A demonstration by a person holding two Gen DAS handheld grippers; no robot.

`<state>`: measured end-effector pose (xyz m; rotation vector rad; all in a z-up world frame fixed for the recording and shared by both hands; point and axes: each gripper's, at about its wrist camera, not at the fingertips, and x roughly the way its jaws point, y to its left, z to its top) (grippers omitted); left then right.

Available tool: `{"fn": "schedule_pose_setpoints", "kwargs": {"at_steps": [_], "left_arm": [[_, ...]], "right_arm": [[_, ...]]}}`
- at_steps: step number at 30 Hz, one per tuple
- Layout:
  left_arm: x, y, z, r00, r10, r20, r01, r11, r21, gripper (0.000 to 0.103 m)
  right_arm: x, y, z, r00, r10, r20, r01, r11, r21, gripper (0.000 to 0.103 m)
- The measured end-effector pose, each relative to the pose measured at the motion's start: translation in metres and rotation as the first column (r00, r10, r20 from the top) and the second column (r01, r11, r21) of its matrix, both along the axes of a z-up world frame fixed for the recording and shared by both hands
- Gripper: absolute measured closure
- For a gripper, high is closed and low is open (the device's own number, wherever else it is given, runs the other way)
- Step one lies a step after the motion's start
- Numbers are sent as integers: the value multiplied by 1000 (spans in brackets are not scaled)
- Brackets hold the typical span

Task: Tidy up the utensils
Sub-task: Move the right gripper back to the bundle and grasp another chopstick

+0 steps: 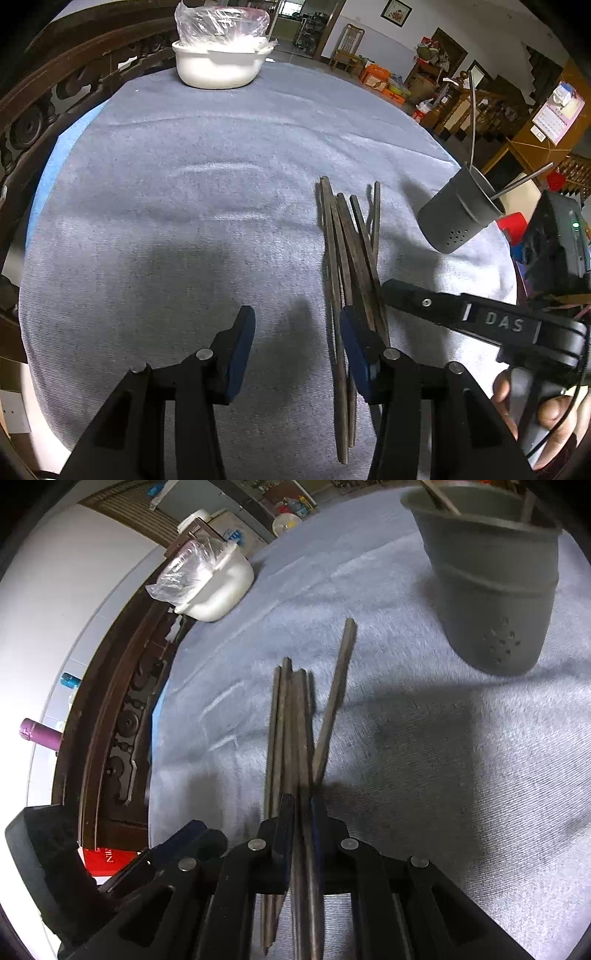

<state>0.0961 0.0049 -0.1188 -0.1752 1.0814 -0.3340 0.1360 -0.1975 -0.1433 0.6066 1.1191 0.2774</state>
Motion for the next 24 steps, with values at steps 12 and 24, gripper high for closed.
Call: {"fn": "schedule_pose_setpoints", "kwargs": {"at_steps": [12, 24], "left_arm": [[1, -8, -10, 999, -16, -38, 16, 1000, 21, 54], [5, 10, -9, 998, 48, -42, -46, 998, 43, 54]], "right_arm": [[-5, -20, -4, 1000, -24, 2, 24, 999, 27, 89], [-1, 6, -9, 999, 47, -15, -47, 998, -34, 89]]}}
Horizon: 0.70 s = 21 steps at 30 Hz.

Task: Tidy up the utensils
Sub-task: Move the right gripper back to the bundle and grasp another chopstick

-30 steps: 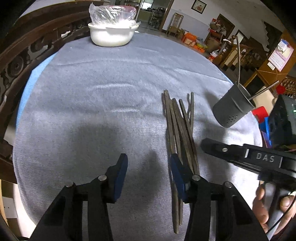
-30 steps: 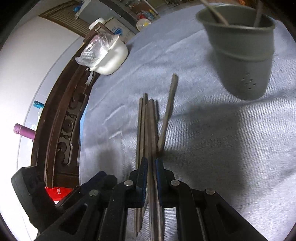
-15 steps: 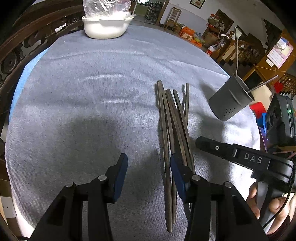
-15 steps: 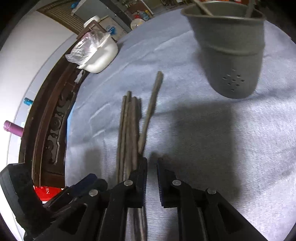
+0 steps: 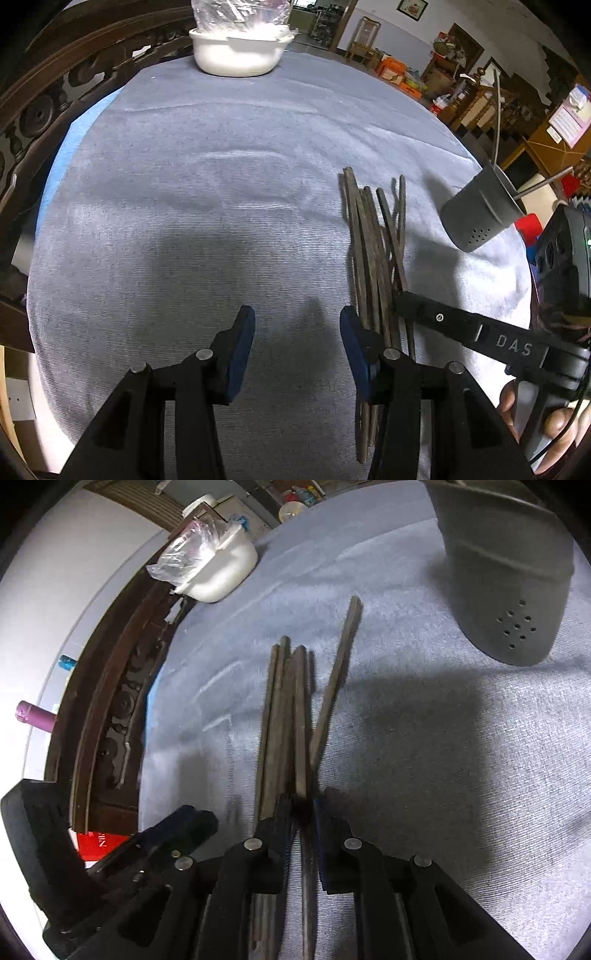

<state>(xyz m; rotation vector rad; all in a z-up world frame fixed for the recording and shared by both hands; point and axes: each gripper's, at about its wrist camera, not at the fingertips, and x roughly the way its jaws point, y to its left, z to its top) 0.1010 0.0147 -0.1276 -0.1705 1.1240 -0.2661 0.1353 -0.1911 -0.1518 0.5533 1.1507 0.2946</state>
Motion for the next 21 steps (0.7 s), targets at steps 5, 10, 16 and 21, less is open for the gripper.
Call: {"fn": "schedule_pose_setpoints", "kwargs": {"at_steps": [5, 10, 16, 21], "left_arm": [[-3, -1, 1, 1000, -15, -2, 15, 1000, 0, 54], [-2, -11, 1, 999, -48, 1, 48, 999, -16, 54], [1, -24, 0, 996, -88, -22, 86, 994, -64, 54], [6, -33, -4, 994, -107, -35, 106, 994, -37, 54]], "right_arm": [[-6, -15, 2, 998, -61, 22, 62, 997, -43, 89], [-11, -39, 6, 993, -119, 19, 119, 993, -4, 89], [-14, -48, 8, 990, -138, 27, 139, 990, -6, 89], [-17, -53, 4, 988, -152, 18, 152, 988, 6, 89]]}}
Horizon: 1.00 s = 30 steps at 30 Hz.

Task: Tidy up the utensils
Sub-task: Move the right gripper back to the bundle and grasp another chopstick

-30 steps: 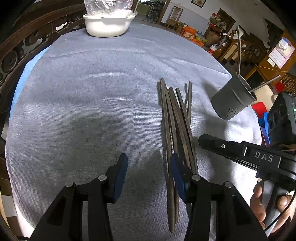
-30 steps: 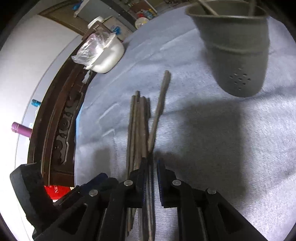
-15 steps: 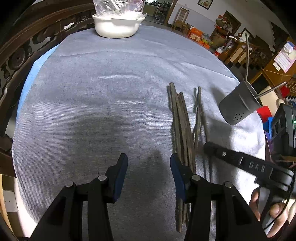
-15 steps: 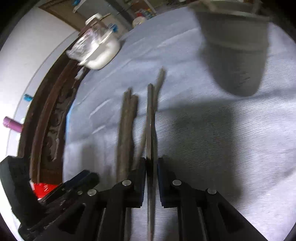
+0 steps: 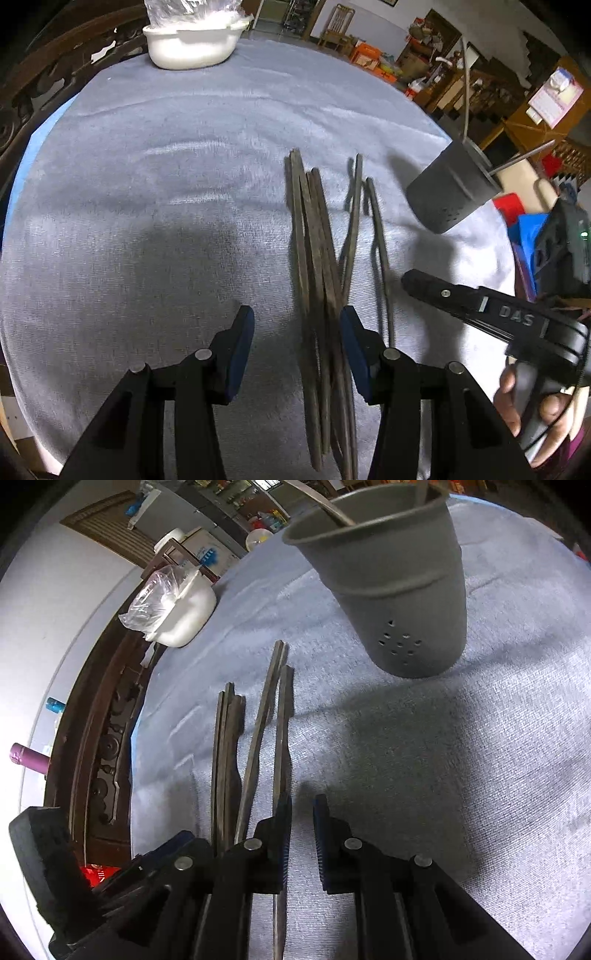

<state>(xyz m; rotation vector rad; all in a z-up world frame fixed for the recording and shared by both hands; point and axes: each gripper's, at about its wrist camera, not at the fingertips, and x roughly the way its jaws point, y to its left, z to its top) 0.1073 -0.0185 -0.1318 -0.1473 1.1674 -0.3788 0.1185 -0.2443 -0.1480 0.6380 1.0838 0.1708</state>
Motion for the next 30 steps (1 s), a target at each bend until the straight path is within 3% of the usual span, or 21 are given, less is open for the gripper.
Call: {"fn": "schedule_pose_setpoints", "kwargs": {"at_steps": [15, 24, 30], "left_arm": [[5, 2, -9, 1000, -1, 2, 1, 999, 39, 54], [11, 33, -13, 997, 48, -65, -52, 997, -62, 54], [10, 32, -13, 997, 44, -56, -47, 998, -41, 54]], "right_arm": [[-3, 1, 4, 1000, 12, 15, -12, 1000, 7, 89], [-1, 8, 4, 999, 33, 9, -33, 999, 9, 89], [2, 20, -2, 998, 61, -9, -61, 998, -20, 89]]}}
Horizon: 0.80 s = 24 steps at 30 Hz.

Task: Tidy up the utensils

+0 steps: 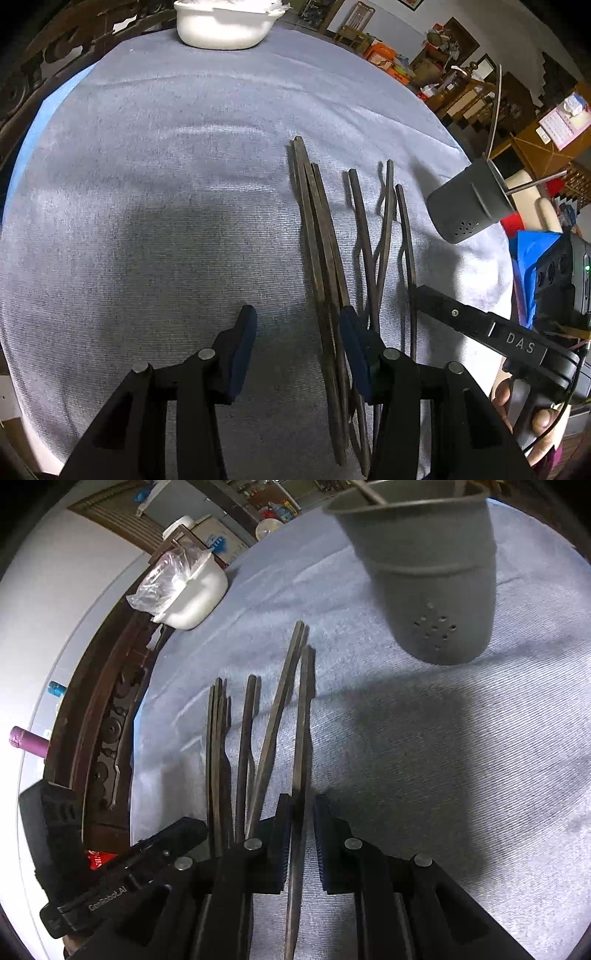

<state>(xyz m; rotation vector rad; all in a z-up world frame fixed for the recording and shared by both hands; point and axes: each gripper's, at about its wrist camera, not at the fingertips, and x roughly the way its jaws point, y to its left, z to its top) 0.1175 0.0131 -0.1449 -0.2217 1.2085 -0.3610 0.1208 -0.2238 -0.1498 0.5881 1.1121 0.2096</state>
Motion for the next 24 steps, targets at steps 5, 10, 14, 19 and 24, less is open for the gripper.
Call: {"fn": "schedule_pose_setpoints", "kwargs": {"at_steps": [5, 10, 14, 19, 24], "left_arm": [[-3, -11, 0, 999, -15, 32, 13, 998, 67, 54], [-8, -27, 1, 996, -74, 47, 69, 992, 106, 54], [-4, -14, 0, 997, -71, 31, 69, 995, 74, 57], [0, -1, 0, 998, -59, 6, 59, 997, 46, 58], [-2, -2, -1, 996, -88, 27, 86, 993, 76, 64]], "right_arm": [[-2, 5, 0, 1000, 16, 17, -15, 999, -51, 88], [-3, 3, 4, 999, -6, 32, 10, 991, -133, 88], [-4, -18, 3, 998, -60, 15, 62, 991, -122, 88], [-4, -24, 3, 998, -62, -5, 61, 993, -97, 88], [-4, -18, 2, 998, -43, -45, 40, 997, -66, 88]]}}
